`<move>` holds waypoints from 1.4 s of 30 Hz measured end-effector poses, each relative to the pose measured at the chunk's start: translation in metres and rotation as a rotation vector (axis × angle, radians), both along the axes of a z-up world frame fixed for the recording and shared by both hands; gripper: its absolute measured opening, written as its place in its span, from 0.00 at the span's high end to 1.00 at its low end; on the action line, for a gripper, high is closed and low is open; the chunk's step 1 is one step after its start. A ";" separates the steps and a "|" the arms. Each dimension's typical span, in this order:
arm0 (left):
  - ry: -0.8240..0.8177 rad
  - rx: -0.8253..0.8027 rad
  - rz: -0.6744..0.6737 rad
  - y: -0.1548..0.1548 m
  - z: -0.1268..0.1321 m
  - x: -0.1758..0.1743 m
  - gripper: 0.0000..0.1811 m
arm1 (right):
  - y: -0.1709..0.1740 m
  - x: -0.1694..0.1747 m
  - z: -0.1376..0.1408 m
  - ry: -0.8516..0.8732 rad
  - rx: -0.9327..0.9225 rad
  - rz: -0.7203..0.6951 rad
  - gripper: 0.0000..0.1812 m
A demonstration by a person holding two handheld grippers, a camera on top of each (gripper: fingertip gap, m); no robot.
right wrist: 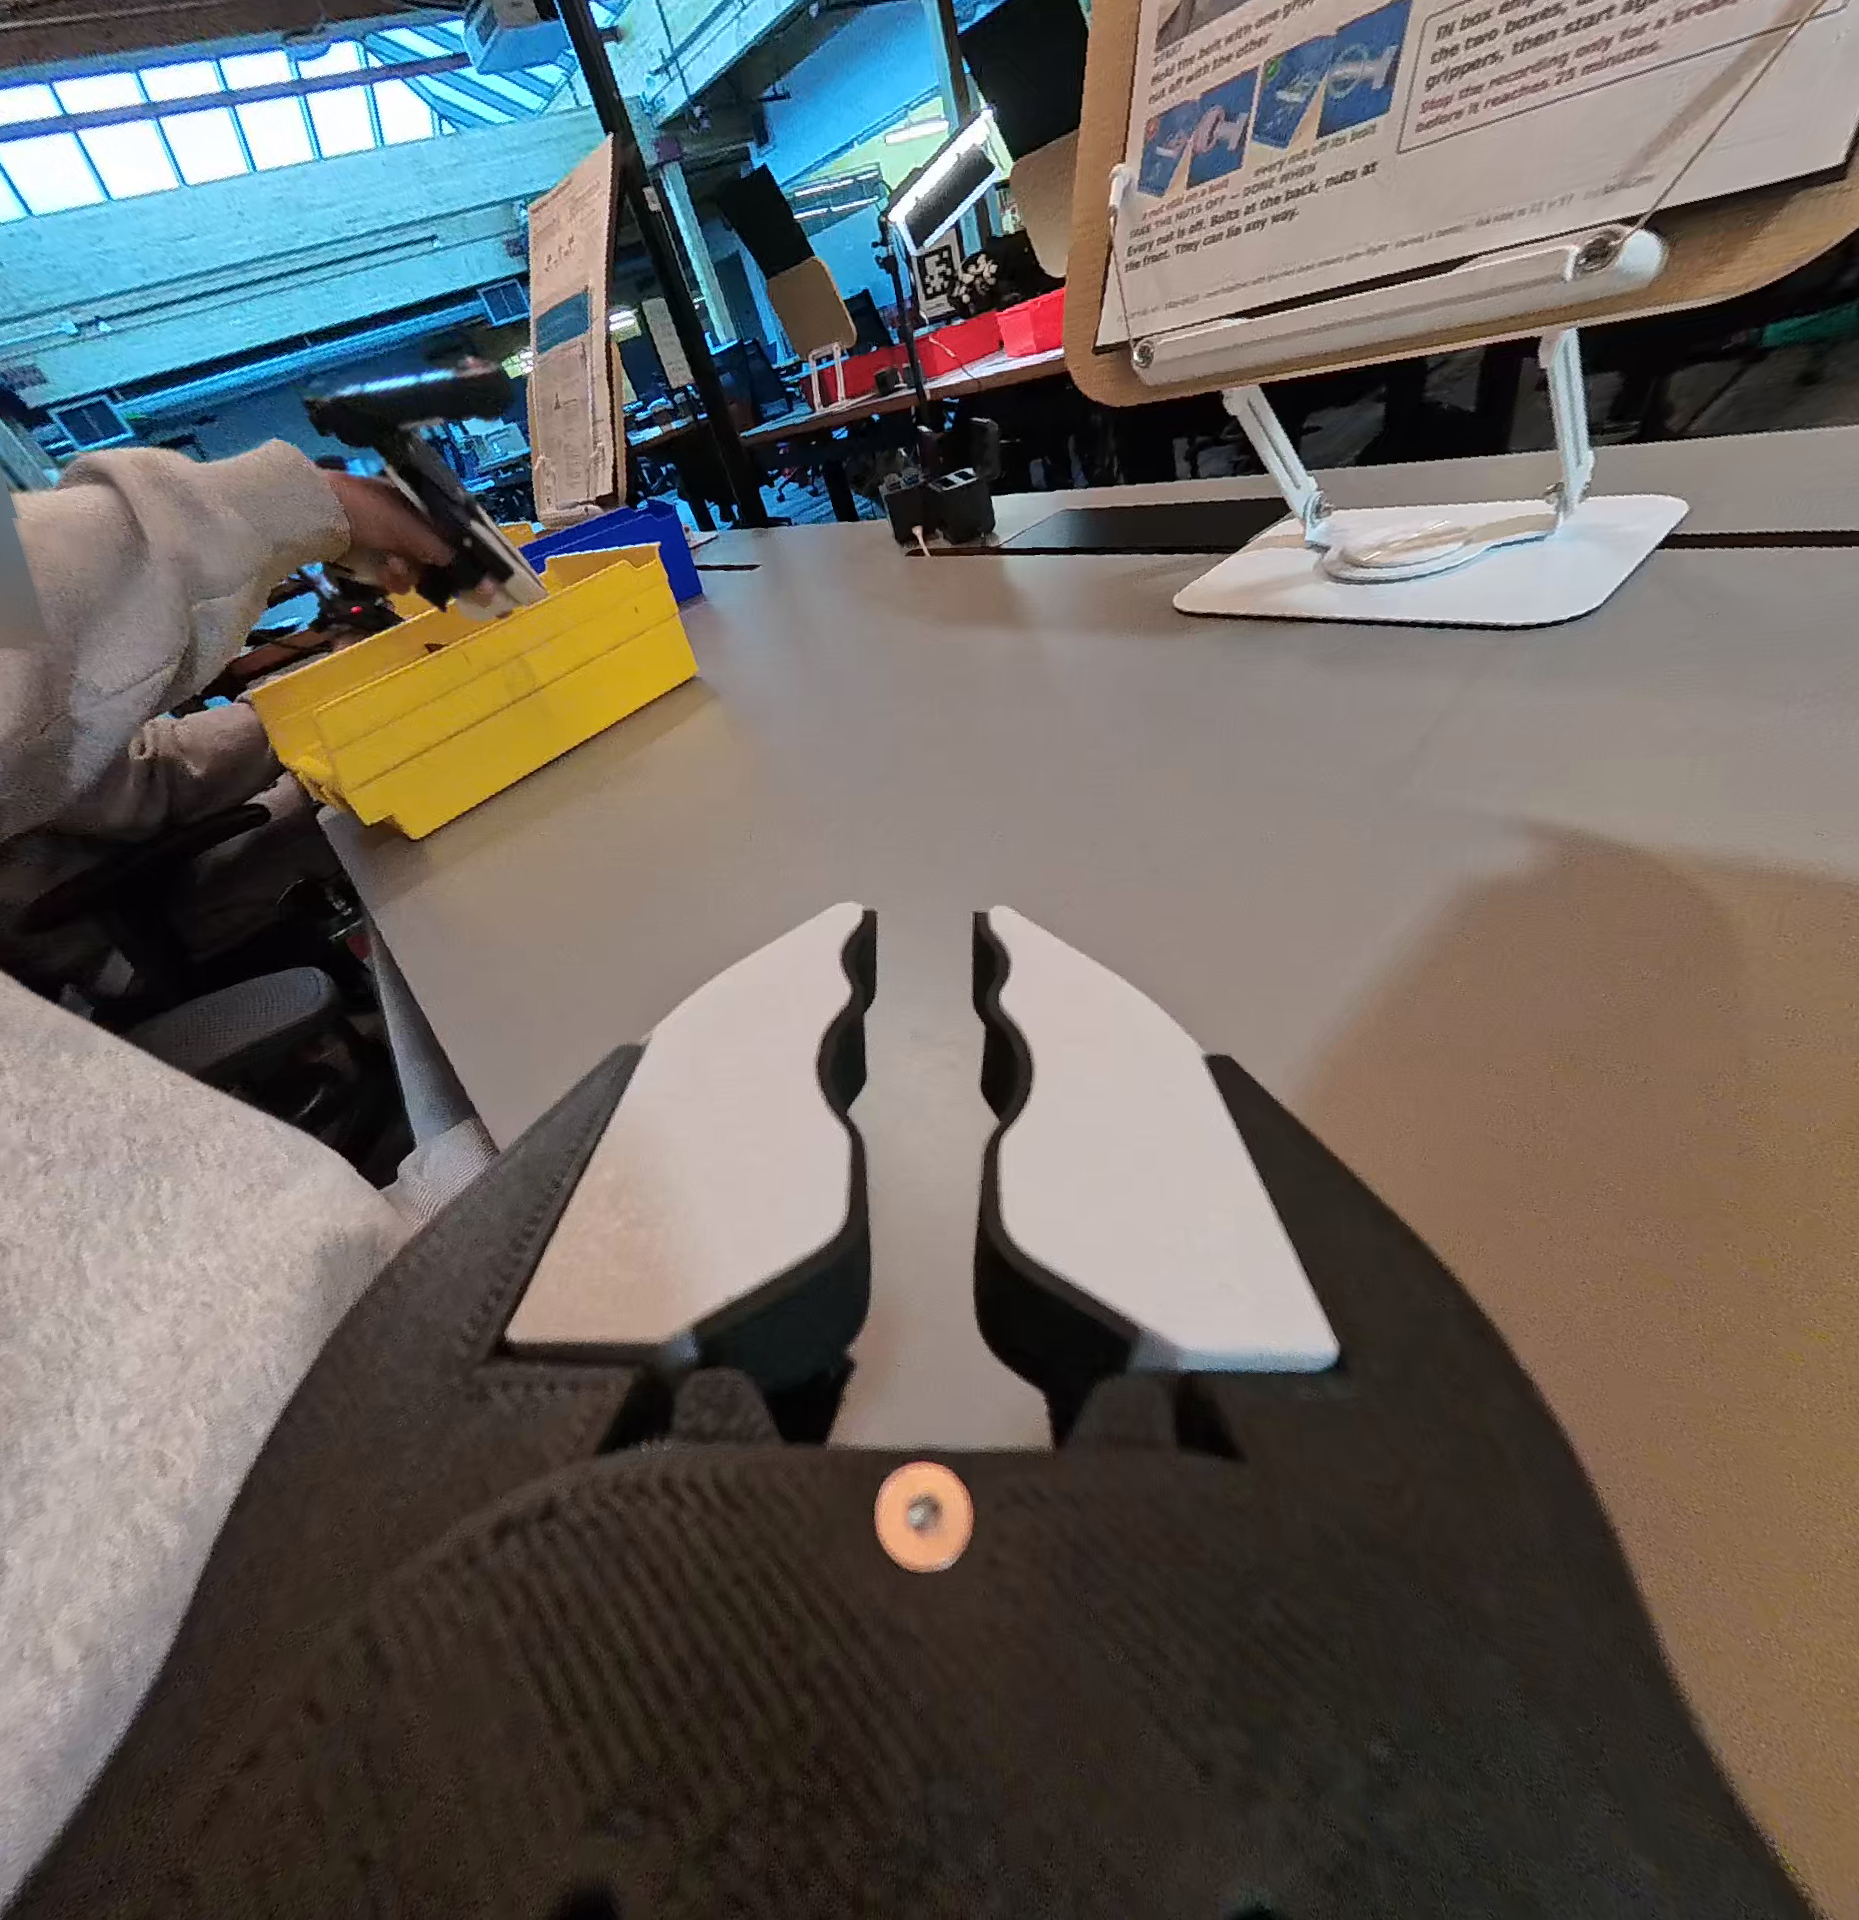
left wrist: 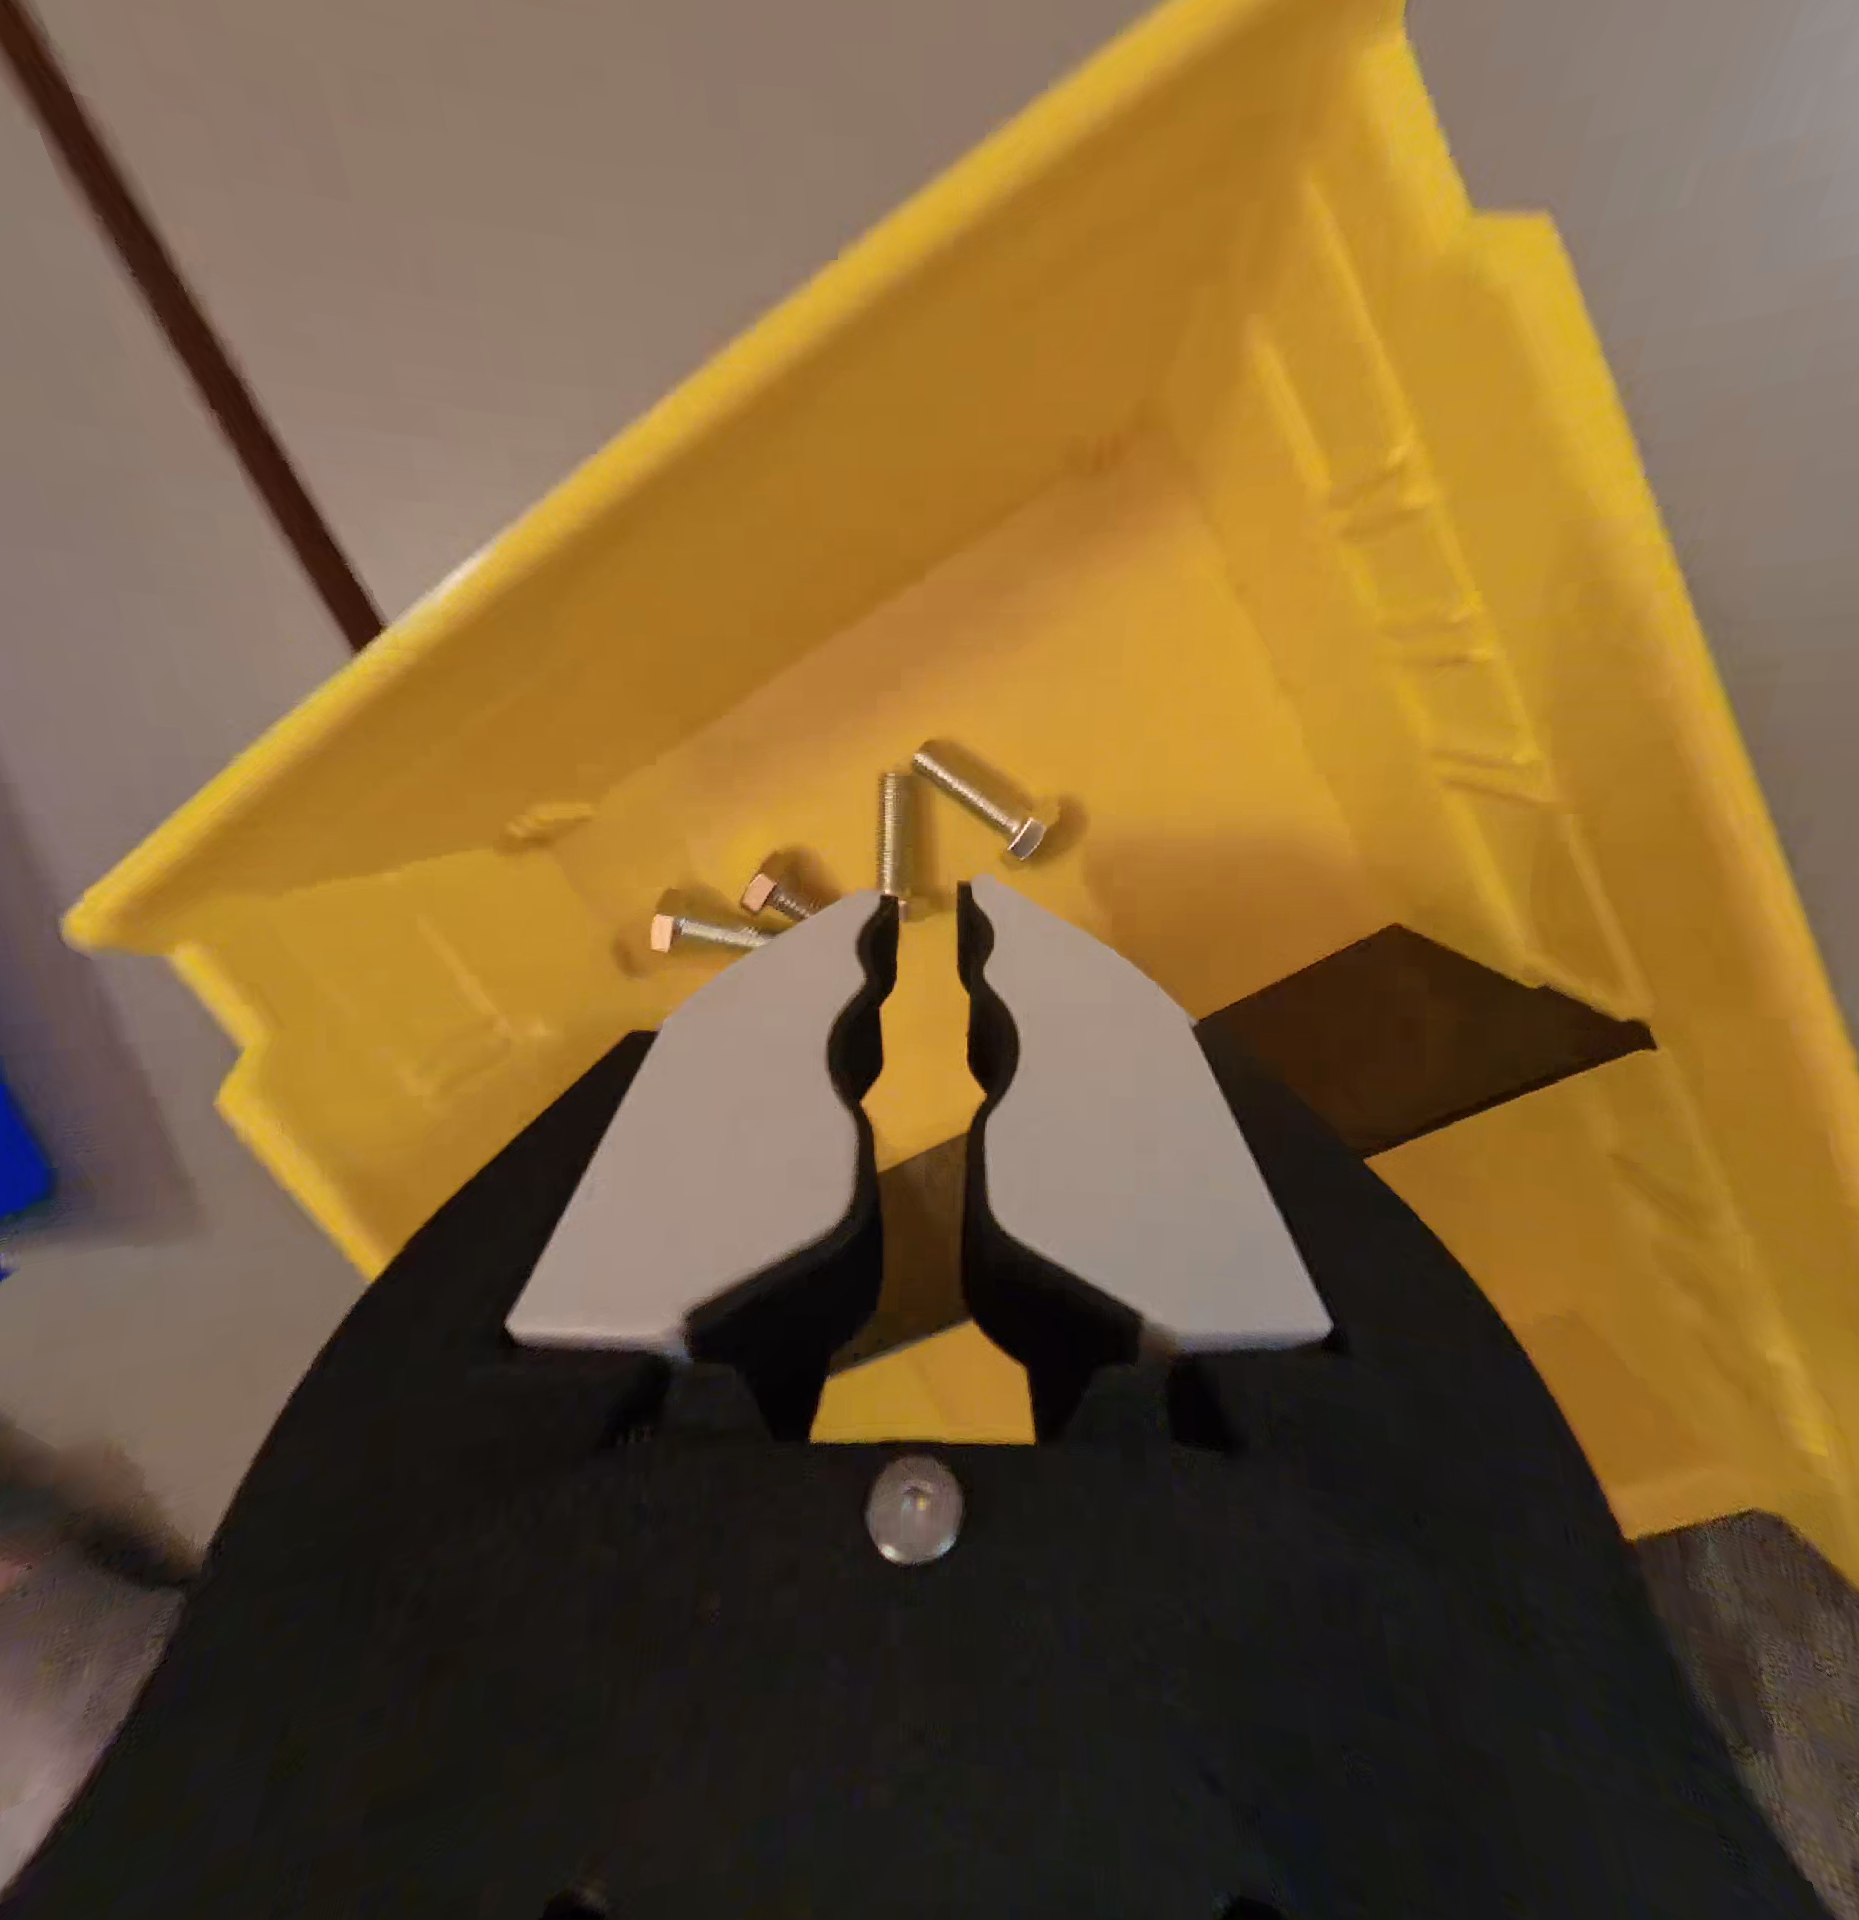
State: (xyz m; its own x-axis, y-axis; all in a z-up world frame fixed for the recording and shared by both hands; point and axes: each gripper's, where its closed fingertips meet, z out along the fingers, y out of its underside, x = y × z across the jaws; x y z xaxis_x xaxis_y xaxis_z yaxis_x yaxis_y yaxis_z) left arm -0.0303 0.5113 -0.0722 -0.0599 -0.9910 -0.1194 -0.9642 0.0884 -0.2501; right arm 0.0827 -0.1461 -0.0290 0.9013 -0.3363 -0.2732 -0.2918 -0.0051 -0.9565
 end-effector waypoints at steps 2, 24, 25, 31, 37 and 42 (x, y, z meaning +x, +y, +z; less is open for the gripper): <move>0.031 0.034 -0.036 0.004 -0.013 0.002 0.91 | 0.000 0.003 -0.002 0.006 -0.003 -0.013 0.90; 0.073 0.182 -0.138 0.020 -0.034 0.003 0.93 | 0.007 0.012 -0.017 0.074 -0.019 -0.015 0.90; 0.014 0.191 -0.136 0.016 -0.021 0.006 0.93 | 0.008 0.011 -0.015 0.076 -0.006 -0.011 0.91; -0.686 0.118 -0.206 -0.083 0.111 0.081 0.94 | 0.054 0.003 -0.002 0.192 0.148 0.143 0.91; -1.320 -0.209 -0.248 -0.287 0.186 0.138 0.94 | 0.140 0.004 -0.002 0.235 0.161 0.168 0.92; -1.439 -0.547 -0.177 -0.412 0.135 0.155 0.94 | 0.162 0.017 0.046 0.081 0.258 0.133 0.89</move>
